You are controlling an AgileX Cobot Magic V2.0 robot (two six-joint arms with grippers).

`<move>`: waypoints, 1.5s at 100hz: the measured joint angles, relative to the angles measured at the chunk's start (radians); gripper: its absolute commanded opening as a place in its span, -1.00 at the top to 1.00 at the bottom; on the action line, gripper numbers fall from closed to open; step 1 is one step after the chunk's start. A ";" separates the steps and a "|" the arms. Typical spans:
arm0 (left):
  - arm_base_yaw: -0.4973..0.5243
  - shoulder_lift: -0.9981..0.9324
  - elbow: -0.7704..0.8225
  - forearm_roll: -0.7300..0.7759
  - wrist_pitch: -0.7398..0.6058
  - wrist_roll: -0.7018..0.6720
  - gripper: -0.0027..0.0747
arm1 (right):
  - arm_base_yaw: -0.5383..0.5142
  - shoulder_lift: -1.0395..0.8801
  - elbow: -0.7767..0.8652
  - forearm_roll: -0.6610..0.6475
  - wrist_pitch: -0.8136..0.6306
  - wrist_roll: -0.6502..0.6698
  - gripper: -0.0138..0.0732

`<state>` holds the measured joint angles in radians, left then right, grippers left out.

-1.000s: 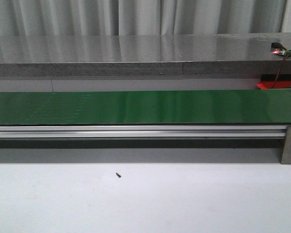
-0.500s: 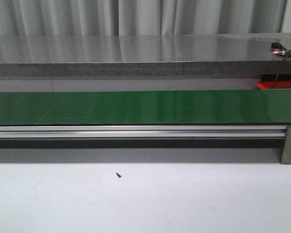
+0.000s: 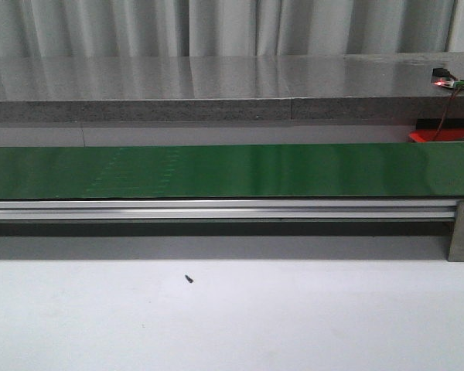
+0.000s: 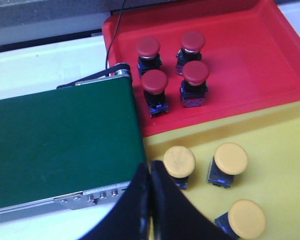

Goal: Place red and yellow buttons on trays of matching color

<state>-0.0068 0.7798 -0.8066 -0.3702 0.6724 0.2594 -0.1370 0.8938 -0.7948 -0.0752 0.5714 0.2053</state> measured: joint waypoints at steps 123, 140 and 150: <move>0.000 0.000 0.000 0.000 0.000 0.000 0.98 | 0.039 -0.608 0.330 -0.006 -0.178 -0.035 0.84; 0.000 0.000 0.000 0.000 0.000 0.000 0.98 | 0.120 -0.612 0.368 -0.004 -0.208 -0.037 0.84; 0.000 0.000 0.000 0.000 0.000 0.000 0.98 | 0.173 -0.612 0.390 -0.004 -0.213 -0.039 0.84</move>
<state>-0.0068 0.7798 -0.8066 -0.3702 0.6724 0.2594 0.0364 0.2819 -0.4044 -0.0797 0.3586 0.1667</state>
